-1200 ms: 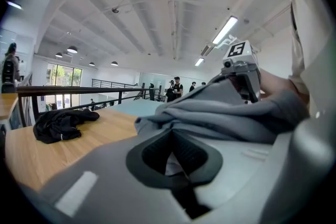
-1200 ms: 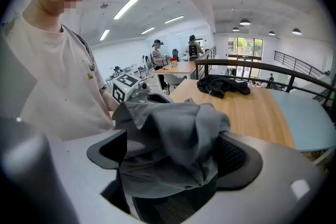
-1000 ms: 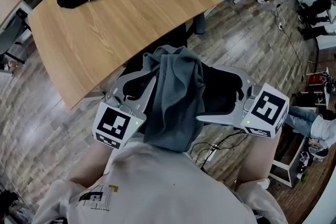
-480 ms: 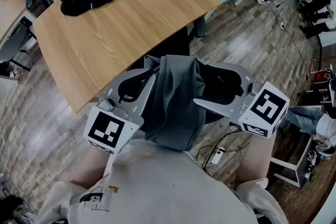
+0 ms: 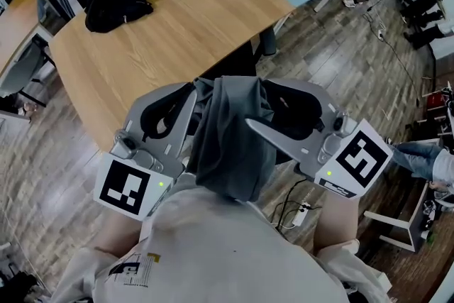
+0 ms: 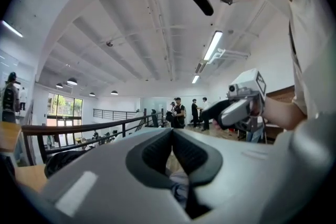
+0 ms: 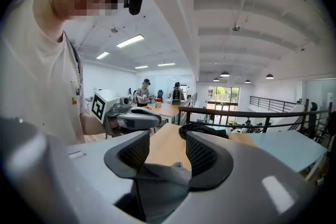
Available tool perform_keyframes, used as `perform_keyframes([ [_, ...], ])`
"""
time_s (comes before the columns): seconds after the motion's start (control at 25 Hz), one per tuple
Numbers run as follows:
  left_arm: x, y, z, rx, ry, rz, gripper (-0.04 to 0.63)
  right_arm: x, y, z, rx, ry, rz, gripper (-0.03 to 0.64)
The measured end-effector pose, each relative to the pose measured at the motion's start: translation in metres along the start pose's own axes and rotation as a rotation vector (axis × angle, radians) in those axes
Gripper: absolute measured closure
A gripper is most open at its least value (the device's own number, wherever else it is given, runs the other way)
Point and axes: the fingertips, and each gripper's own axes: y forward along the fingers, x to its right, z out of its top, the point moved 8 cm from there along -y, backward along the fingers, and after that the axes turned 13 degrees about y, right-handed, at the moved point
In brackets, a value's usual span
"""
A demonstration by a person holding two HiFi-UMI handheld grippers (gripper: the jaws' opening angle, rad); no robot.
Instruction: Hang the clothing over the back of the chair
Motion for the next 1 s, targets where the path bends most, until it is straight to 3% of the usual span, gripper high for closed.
perform_keyframes([
  [0.16, 0.002, -0.008, 0.023, 0.034, 0.033, 0.011, 0.595, -0.005, -0.011, 0.011, 0.109, 0.03, -0.062, 0.445],
  [0.32, 0.004, -0.016, 0.044, 0.083, 0.11, 0.023, 0.595, -0.003, -0.027, 0.023, 0.275, 0.109, -0.146, 0.547],
  [0.6, 0.01, -0.027, 0.064, 0.115, 0.179, 0.016, 0.595, -0.015, -0.052, 0.037, 0.51, 0.141, -0.259, 0.608],
  [0.76, 0.012, -0.033, 0.071, 0.144, 0.199, 0.029, 0.595, -0.03, -0.061, 0.037, 0.553, 0.073, -0.355, 0.615],
  [1.0, 0.017, -0.038, 0.071, 0.144, 0.219, 0.062, 0.595, -0.048, -0.051, 0.031, 0.532, 0.016, -0.363, 0.615],
])
